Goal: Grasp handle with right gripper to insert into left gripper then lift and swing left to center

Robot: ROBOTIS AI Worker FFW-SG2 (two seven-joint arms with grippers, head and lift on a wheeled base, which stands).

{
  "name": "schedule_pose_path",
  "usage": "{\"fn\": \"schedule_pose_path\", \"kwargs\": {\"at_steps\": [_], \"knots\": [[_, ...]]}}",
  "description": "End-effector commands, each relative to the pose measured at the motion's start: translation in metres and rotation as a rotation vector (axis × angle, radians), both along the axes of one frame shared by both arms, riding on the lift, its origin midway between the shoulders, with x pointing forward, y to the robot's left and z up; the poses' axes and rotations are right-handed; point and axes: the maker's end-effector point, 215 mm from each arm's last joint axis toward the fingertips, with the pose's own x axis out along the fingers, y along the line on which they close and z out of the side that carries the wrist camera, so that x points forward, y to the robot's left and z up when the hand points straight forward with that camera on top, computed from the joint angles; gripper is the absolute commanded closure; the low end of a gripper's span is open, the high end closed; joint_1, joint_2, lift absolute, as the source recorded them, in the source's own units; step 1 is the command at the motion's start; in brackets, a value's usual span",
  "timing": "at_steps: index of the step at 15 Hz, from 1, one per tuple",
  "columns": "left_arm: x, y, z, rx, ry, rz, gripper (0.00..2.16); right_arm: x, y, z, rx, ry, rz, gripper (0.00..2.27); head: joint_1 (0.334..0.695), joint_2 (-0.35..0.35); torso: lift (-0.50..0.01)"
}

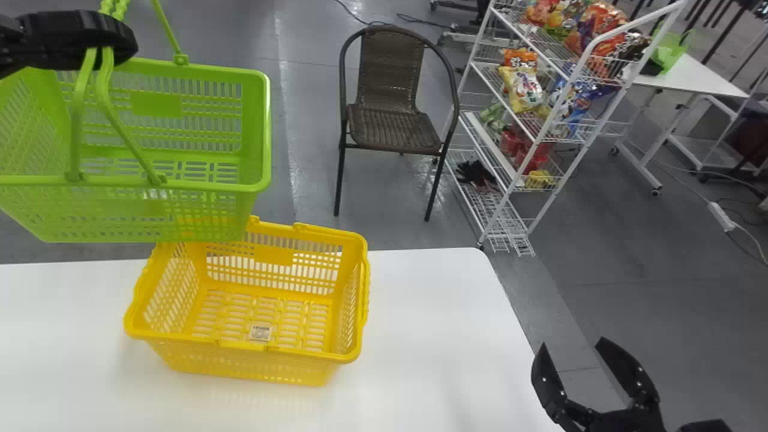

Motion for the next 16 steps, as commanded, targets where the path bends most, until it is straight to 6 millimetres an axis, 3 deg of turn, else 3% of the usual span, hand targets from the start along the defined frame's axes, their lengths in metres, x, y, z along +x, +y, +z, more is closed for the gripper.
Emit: {"fn": "schedule_pose_path", "kwargs": {"at_steps": [1,5,8,12,16], "knots": [[-0.007,0.055,0.01,0.021,-0.008,0.061,1.97,0.001,-0.002,-0.002,0.0,0.001,-0.003,0.1,0.695,-0.237,0.0],[-0.034,0.137,0.017,0.014,-0.02,0.151,1.97,0.005,0.0,0.0,0.001,-0.005,0.001,0.1,0.695,-0.134,0.0],[-0.064,0.188,0.008,0.021,-0.021,0.213,1.97,0.006,-0.001,-0.001,0.001,-0.003,0.0,0.1,0.695,-0.07,0.0],[-0.113,0.237,-0.018,0.052,-0.007,0.272,1.97,0.009,-0.001,-0.004,0.004,0.0,0.001,0.1,0.695,0.012,0.0],[-0.173,0.26,-0.045,0.097,0.006,0.291,1.97,0.012,-0.002,-0.006,0.002,0.003,0.004,0.1,0.695,0.069,0.0]]}}
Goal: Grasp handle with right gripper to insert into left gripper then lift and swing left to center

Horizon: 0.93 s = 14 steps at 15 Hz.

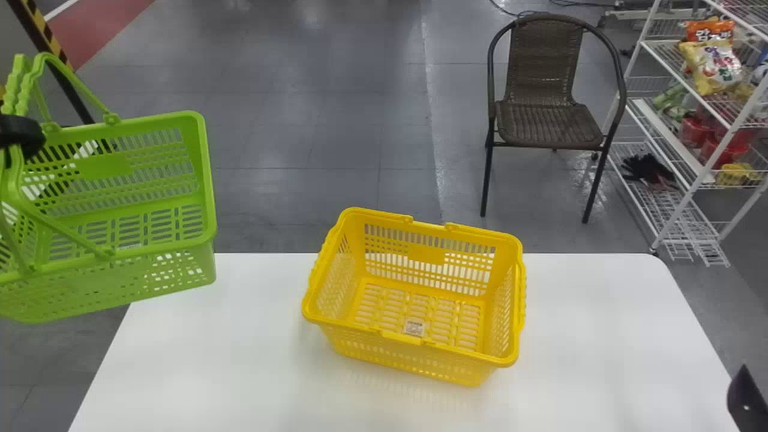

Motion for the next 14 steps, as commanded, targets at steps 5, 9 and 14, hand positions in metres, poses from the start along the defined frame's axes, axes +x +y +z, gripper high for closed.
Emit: {"fn": "schedule_pose_path", "kwargs": {"at_steps": [5,9,14], "knots": [[-0.107,0.009,-0.037,0.06,0.037,0.005,1.97,0.005,-0.002,-0.002,-0.004,0.002,0.005,0.1,0.695,0.111,0.0],[-0.164,-0.025,-0.057,0.073,0.056,-0.044,1.97,0.009,0.001,-0.004,0.001,0.006,0.012,0.1,0.695,0.101,0.0],[-0.219,-0.073,-0.066,0.058,0.031,-0.074,1.97,0.01,0.0,-0.005,-0.002,0.01,0.015,0.1,0.695,0.027,0.0]]}}
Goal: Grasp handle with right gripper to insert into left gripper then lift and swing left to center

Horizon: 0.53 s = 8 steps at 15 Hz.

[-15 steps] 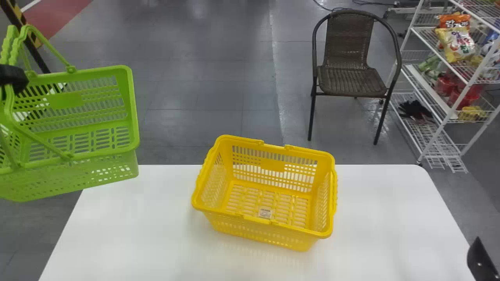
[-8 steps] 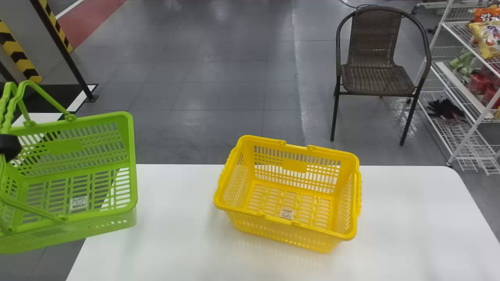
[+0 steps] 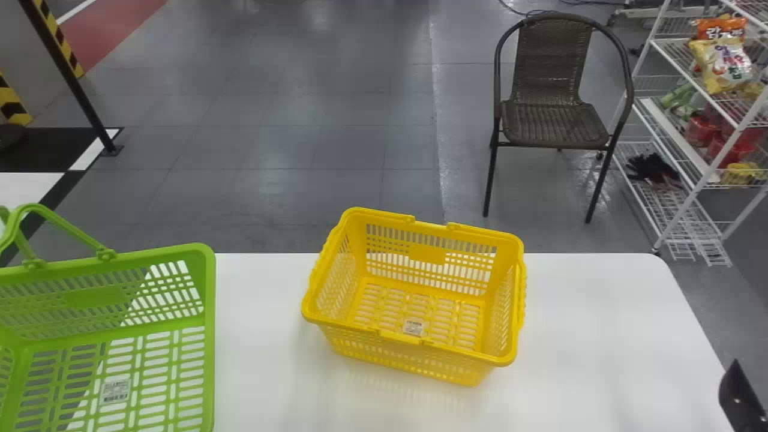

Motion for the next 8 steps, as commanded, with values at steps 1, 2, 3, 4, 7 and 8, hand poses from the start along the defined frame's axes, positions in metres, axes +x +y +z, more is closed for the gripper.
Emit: {"fn": "schedule_pose_path", "kwargs": {"at_steps": [1,2,3,4,7,8], "knots": [[-0.026,-0.022,-0.005,-0.001,0.004,-0.005,1.97,0.0,-0.001,-0.002,-0.001,0.005,0.0,0.1,0.695,0.012,0.0],[-0.035,-0.037,-0.008,0.003,0.002,-0.017,1.97,0.0,-0.001,-0.001,-0.001,0.004,0.0,0.1,0.695,-0.014,0.0],[-0.044,-0.051,-0.01,0.004,0.005,-0.032,1.97,0.001,-0.001,-0.001,-0.001,0.004,0.0,0.1,0.695,-0.031,0.0],[-0.051,-0.062,-0.012,0.008,0.007,-0.044,1.97,0.001,-0.001,-0.001,-0.001,0.002,0.0,0.1,0.695,-0.049,0.0],[-0.067,-0.102,-0.023,-0.024,0.03,-0.091,1.97,0.0,-0.001,-0.002,-0.001,0.005,-0.001,0.1,0.695,-0.116,0.0],[-0.071,-0.116,-0.024,-0.029,0.033,-0.111,1.97,0.0,-0.001,-0.003,0.0,0.007,0.0,0.1,0.695,-0.158,0.0]]}}
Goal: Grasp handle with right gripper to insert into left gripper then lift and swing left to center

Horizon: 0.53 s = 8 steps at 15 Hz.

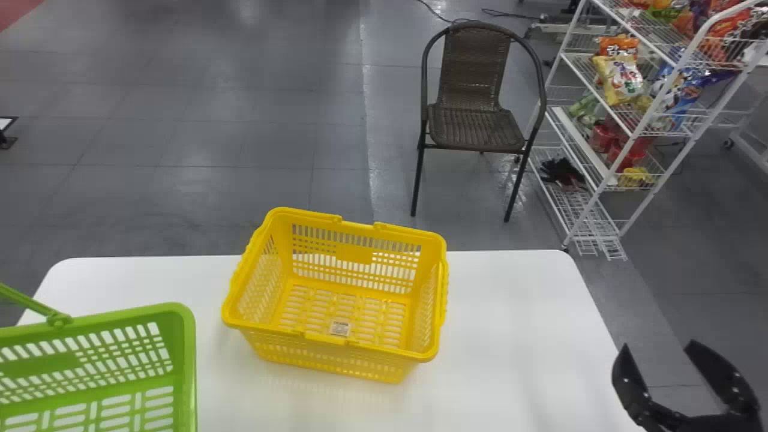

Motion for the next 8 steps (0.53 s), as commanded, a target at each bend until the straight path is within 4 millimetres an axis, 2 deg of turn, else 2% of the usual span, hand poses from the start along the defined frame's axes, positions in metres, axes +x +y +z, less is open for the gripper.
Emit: {"fn": "schedule_pose_path", "kwargs": {"at_steps": [1,5,6,8], "knots": [[-0.012,-0.035,-0.007,-0.032,0.024,-0.052,1.97,0.0,0.0,-0.001,0.001,0.002,0.001,0.1,0.695,-0.18,0.0],[-0.024,-0.088,-0.016,-0.092,0.051,-0.134,1.97,-0.002,0.0,-0.002,0.0,0.004,0.004,0.1,0.695,-0.291,0.0],[-0.026,-0.102,-0.019,-0.106,0.059,-0.152,1.97,-0.002,0.0,-0.002,0.0,0.004,0.004,0.1,0.695,-0.342,0.0],[-0.026,-0.13,-0.027,-0.123,0.075,-0.184,1.97,-0.002,0.0,-0.002,0.002,0.006,0.004,0.1,0.695,-0.35,0.0]]}}
